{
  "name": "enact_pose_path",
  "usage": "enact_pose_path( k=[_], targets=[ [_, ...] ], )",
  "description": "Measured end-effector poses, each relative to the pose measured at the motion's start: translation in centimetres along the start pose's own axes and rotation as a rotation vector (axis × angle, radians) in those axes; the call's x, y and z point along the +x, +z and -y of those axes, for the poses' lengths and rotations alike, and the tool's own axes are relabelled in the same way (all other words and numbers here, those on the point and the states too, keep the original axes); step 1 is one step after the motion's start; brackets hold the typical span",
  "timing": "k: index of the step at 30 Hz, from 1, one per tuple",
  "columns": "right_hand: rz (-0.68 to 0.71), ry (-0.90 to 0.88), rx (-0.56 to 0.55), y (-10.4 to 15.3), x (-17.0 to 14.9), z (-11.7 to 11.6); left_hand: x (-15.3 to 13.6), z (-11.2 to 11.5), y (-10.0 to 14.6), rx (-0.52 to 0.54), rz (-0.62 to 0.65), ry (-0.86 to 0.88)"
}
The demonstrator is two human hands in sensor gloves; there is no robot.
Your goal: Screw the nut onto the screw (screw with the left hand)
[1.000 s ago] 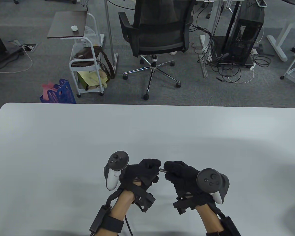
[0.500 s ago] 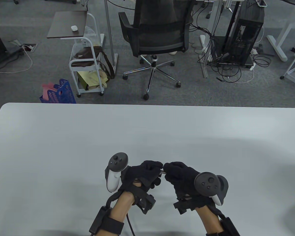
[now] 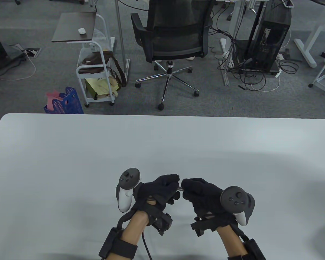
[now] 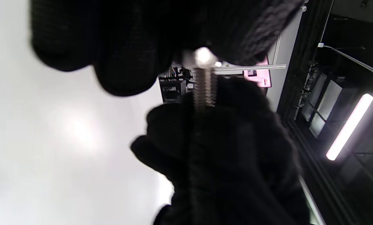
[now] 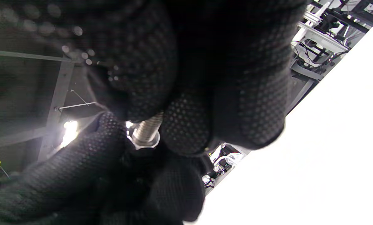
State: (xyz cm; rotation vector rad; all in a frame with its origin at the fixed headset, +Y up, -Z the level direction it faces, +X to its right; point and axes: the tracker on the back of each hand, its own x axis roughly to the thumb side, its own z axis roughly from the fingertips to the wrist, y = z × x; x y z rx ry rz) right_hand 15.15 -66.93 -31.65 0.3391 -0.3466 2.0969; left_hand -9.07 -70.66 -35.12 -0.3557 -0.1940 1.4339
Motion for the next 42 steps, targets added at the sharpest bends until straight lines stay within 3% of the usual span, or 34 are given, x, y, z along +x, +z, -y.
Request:
enact_pose_path(
  k=[8, 12, 20, 25, 32, 37, 42],
  targets=[
    [-0.009, 0.005, 0.008, 0.0, -0.1, -0.1, 0.3, 0.3, 0.0, -0.076, 0.048, 0.027],
    [-0.009, -0.005, -0.002, 0.0, 0.0, 0.0, -0.1, 0.2, 0.0, 0.024, -0.030, -0.025],
    [-0.018, -0.016, 0.008, -0.1, -0.3, 0.0, 0.0, 0.6, 0.0, -0.117, -0.007, 0.032],
    [-0.025, 0.001, 0.013, -0.1, -0.5, -0.2, -0.3, 0.3, 0.1, 0.010, -0.067, -0.049],
    [-0.033, 0.011, 0.038, -0.2, -0.7, -0.4, -0.7, 0.4, -0.1, -0.119, -0.090, -0.003],
    [-0.031, 0.022, 0.073, -0.2, -0.8, -0.9, -0.9, 0.5, -0.2, -0.038, -0.104, -0.059],
    [-0.032, 0.025, 0.085, -0.2, -0.7, -1.0, -0.9, 0.5, 0.0, -0.075, -0.111, -0.043]
  ],
)
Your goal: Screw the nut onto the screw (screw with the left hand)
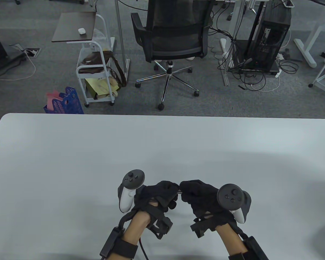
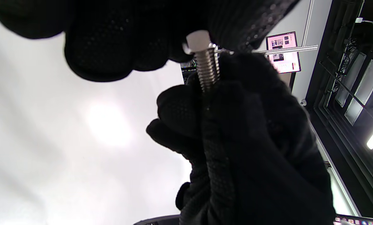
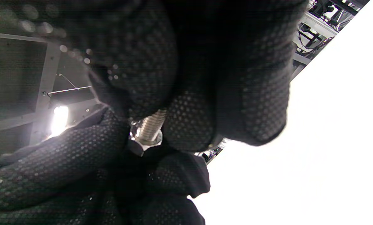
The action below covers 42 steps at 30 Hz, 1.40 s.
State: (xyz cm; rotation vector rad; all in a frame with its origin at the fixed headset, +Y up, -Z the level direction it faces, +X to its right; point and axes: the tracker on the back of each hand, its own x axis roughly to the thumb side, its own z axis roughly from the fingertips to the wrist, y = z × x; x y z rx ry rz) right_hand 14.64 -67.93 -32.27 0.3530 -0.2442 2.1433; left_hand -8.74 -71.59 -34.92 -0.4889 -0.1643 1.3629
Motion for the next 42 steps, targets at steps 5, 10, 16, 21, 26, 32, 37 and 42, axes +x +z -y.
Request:
enact_pose_path(
  k=[5, 10, 16, 21, 26, 32, 37, 42],
  targets=[
    [0.003, 0.003, 0.007, 0.0, 0.0, 0.0, 0.0, -0.1, 0.0, 0.038, -0.010, -0.042],
    [0.000, -0.003, -0.010, -0.1, 0.0, 0.2, 0.1, 0.0, 0.0, -0.061, 0.001, 0.008],
    [-0.009, -0.005, -0.006, -0.1, -0.1, 0.1, -0.2, 0.0, 0.0, 0.001, -0.012, -0.022],
    [-0.018, -0.021, 0.000, 0.0, -0.1, 0.0, 0.0, 0.0, 0.1, -0.055, -0.004, -0.037],
    [-0.028, -0.021, 0.003, 0.0, -0.2, -0.3, -0.6, -0.3, -0.3, 0.018, -0.013, -0.040],
    [-0.058, -0.042, 0.019, 0.0, -0.8, -0.6, -0.5, 0.0, -0.2, -0.066, -0.004, -0.032],
    [-0.050, -0.027, 0.020, 0.1, -0.7, -0.6, -0.5, 0.1, -0.3, 0.025, -0.012, -0.075],
    [-0.057, -0.057, -0.002, 0.1, -0.8, -0.3, 0.2, 0.3, -0.1, -0.058, 0.018, -0.077]
  ],
)
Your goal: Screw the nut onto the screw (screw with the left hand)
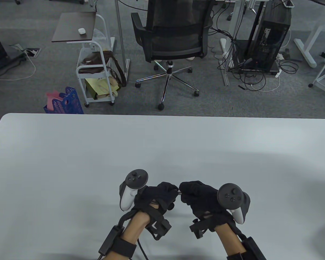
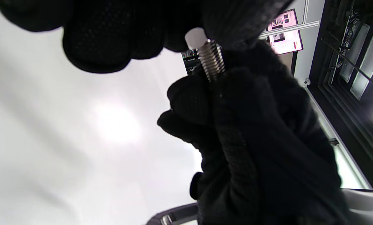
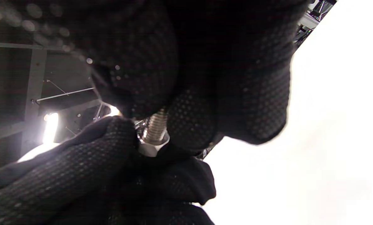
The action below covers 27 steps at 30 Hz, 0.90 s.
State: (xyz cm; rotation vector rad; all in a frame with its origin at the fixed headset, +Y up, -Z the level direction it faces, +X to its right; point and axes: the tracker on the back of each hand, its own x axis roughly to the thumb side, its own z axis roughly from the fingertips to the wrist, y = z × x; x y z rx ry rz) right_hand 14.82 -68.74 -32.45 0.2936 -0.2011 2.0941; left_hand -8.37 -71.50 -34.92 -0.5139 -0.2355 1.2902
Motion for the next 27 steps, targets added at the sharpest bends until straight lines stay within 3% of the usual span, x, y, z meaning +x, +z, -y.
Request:
enact_pose_path(
  k=[3, 5, 7, 12, 14, 17, 21, 22, 23, 27],
  targets=[
    [0.002, -0.023, -0.001, 0.0, 0.0, 0.2, 0.3, -0.1, 0.1, 0.034, -0.004, -0.006],
    [0.005, -0.031, 0.000, 0.1, 0.0, 0.1, 0.7, -0.1, 0.1, 0.083, 0.031, -0.104],
    [0.002, -0.025, 0.005, 0.1, -0.1, 0.1, 0.9, 0.0, 0.1, 0.023, 0.025, -0.116],
    [-0.011, -0.055, 0.029, 0.1, -0.3, -0.2, -0.2, -0.2, 0.2, 0.047, 0.010, 0.033],
    [-0.002, -0.038, 0.030, 0.1, -0.1, -0.4, -0.2, -0.2, 0.0, 0.064, -0.004, 0.007],
    [-0.002, -0.028, 0.024, 0.2, -0.1, -0.6, 0.0, -0.4, 0.2, 0.040, -0.002, 0.009],
    [-0.030, -0.083, 0.054, 0.1, -0.2, -0.8, -0.9, -0.7, 0.5, 0.012, -0.014, 0.156],
    [-0.035, -0.079, 0.067, 0.1, -0.1, -0.9, -1.1, -0.8, 0.5, 0.062, -0.032, 0.187],
    [-0.035, -0.067, 0.062, 0.1, -0.1, -1.0, -1.2, -0.9, 0.5, 0.092, -0.047, 0.174],
    [-0.015, -0.003, 0.054, 0.0, 0.0, -1.1, -0.6, -0.9, 0.4, 0.037, -0.002, 0.071]
  ],
)
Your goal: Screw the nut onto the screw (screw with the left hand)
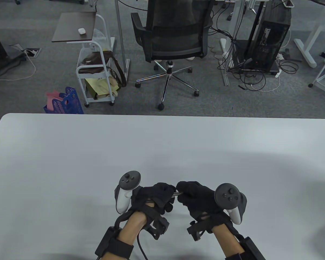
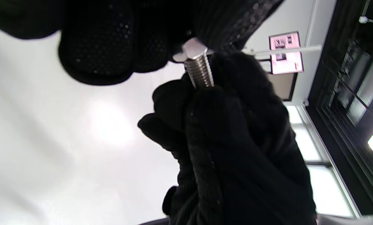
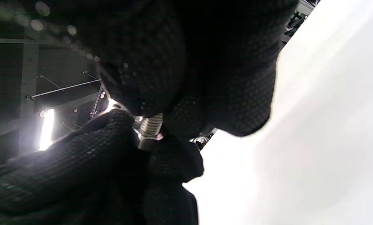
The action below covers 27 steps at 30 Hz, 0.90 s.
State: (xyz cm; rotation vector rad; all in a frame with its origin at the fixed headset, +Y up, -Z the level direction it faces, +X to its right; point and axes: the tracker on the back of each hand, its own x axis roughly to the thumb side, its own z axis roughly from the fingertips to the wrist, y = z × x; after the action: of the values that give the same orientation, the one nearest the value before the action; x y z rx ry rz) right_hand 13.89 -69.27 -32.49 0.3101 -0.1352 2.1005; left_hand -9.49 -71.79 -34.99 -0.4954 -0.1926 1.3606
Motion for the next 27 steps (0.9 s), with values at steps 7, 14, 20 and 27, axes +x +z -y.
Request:
enact_pose_path(
  k=[7, 14, 20, 27],
  targets=[
    [0.019, 0.020, -0.013, 0.1, 0.0, -0.1, -0.6, 0.8, 0.3, 0.049, -0.045, -0.007],
    [0.058, 0.069, -0.054, 0.1, 0.9, 0.6, 0.4, 0.6, 0.5, 0.028, 0.029, -0.041],
    [0.046, 0.055, -0.070, 0.1, 0.6, 0.9, 0.5, 0.8, 0.2, 0.045, 0.023, -0.079],
    [0.043, 0.038, -0.060, 0.1, 0.4, 0.8, -0.3, 0.7, 0.1, 0.011, -0.004, -0.035]
  ],
)
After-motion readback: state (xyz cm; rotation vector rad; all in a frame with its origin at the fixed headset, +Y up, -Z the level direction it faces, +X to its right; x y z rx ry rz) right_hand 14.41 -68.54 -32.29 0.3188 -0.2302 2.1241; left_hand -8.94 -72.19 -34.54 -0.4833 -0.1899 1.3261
